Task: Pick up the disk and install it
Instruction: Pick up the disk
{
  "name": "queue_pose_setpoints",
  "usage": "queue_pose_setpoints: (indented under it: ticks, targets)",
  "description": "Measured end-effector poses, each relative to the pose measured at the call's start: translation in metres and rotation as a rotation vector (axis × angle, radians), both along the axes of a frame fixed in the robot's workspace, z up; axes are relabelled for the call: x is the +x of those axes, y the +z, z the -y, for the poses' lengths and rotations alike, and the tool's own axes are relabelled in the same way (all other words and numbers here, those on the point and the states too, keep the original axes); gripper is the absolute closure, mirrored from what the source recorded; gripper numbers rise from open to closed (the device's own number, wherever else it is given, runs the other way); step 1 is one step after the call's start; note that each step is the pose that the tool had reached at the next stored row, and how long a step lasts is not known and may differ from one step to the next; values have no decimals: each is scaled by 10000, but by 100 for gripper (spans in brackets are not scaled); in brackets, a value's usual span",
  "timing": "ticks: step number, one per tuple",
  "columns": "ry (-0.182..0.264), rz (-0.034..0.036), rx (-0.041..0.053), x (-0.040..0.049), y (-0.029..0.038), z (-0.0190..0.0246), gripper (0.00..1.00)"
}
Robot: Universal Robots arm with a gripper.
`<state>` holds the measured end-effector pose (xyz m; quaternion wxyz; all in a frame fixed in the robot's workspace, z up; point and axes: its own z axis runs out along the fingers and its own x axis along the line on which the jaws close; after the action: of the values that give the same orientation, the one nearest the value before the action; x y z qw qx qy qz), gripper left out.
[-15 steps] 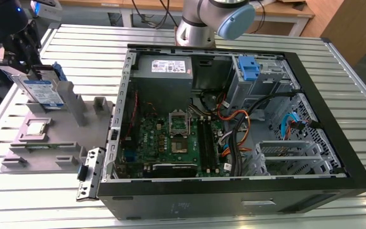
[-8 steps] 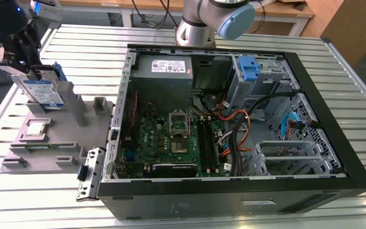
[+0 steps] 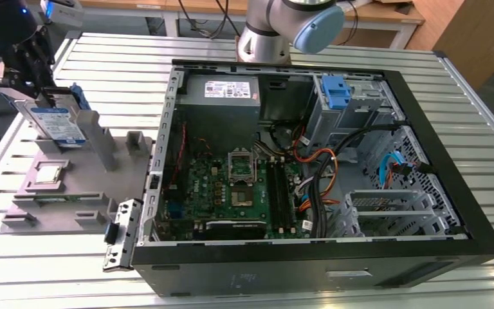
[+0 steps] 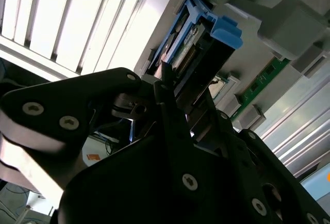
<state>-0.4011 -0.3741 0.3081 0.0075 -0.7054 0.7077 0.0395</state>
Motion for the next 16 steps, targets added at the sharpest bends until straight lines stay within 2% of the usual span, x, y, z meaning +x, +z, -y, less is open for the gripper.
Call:
queue_pose_setpoints:
  ticks: [9, 16]
  targets:
    - [0, -2, -1, 0, 94, 0, 65]
    - [0, 0, 0, 0, 99, 0, 65]
